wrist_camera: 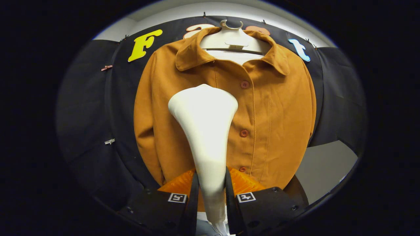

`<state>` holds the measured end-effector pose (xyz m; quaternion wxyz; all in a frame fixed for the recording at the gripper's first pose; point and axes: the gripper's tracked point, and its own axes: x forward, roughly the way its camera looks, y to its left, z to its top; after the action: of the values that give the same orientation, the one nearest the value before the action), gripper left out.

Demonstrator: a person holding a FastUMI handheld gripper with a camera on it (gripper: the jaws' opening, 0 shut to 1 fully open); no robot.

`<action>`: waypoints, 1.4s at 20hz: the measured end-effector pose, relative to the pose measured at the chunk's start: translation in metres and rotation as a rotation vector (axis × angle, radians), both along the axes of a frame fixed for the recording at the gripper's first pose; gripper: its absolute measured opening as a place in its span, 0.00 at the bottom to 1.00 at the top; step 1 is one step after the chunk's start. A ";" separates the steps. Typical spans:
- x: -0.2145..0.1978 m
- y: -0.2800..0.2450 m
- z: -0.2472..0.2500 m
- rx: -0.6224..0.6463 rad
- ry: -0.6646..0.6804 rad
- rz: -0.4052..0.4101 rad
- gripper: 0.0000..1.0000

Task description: Iron the clothes twice with a garment steamer, once on the left side and once on the right side.

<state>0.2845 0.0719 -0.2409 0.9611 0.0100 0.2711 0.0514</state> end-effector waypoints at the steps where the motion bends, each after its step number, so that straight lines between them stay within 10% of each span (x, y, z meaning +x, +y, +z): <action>1: 0.001 0.002 -0.005 0.000 0.012 0.006 0.41; 28: -0.083 0.010 -0.178 0.103 0.502 0.036 0.41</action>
<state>0.2015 0.0820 -0.4193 0.8608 0.0665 0.4985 0.0782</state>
